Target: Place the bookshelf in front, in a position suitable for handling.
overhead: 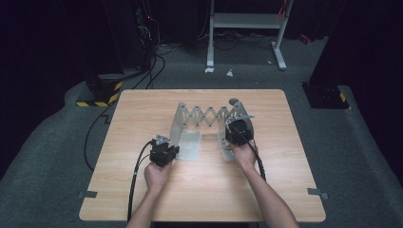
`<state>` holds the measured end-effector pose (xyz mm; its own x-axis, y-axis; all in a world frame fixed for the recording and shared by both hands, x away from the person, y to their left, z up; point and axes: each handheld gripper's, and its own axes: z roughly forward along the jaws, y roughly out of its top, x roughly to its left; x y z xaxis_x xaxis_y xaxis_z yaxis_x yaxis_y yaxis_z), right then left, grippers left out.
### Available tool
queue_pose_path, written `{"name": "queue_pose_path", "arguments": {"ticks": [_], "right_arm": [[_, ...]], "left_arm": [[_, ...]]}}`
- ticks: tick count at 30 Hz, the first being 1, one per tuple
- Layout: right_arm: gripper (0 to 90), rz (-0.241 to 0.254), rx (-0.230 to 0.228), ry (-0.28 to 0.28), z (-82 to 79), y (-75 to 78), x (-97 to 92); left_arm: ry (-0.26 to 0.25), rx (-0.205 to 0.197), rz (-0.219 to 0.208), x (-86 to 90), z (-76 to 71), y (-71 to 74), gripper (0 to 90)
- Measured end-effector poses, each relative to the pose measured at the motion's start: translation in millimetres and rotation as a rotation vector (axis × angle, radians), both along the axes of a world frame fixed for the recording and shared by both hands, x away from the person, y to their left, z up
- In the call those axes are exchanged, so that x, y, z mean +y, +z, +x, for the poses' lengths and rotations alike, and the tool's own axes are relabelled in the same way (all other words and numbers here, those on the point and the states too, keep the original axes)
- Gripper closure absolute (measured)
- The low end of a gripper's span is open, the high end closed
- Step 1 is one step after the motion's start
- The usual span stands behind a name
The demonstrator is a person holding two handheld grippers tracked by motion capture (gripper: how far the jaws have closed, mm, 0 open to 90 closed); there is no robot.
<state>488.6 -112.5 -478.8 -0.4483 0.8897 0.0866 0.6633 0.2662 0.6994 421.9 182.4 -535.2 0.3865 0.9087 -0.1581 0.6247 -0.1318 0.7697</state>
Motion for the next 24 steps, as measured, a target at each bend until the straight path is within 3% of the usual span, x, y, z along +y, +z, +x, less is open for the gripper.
{"name": "queue_pose_path", "arguments": {"ticks": [5,8,24], "right_arm": [[83.2,-0.02,-0.038,-0.01,4.7,12.0,5.5],[83.2,-0.018,-0.03,-0.016,9.9,12.6,8.1],[83.2,-0.024,0.043,0.013,28.1,-28.1,9.2]], "left_arm": [[-0.001,0.0,-0.002,0.1,0.1,-0.1,80.6],[-0.001,0.0,-0.003,0.2,0.1,-0.1,80.6],[-0.001,0.0,-0.001,0.1,0.1,-0.1,80.5]]}}
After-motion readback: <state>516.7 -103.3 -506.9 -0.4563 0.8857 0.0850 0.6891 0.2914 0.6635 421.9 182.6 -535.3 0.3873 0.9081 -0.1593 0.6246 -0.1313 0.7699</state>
